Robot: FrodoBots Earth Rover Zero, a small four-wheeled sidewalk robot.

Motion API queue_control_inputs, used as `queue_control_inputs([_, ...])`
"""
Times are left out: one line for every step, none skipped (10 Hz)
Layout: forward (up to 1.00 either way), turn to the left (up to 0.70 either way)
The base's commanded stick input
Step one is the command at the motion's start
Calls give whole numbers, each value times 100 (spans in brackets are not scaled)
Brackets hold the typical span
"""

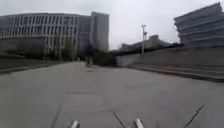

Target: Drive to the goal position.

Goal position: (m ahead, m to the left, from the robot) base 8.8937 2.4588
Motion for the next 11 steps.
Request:
queue_control_inputs([100,0])
queue_control_inputs([100,0])
queue_control_inputs([100,0])
queue_control_inputs([100,0])
queue_control_inputs([100,0])
queue_control_inputs([100,0])
queue_control_inputs([100,0])
queue_control_inputs([100,0])
queue_control_inputs([100,0])
queue_control_inputs([100,0])
queue_control_inputs([100,0])
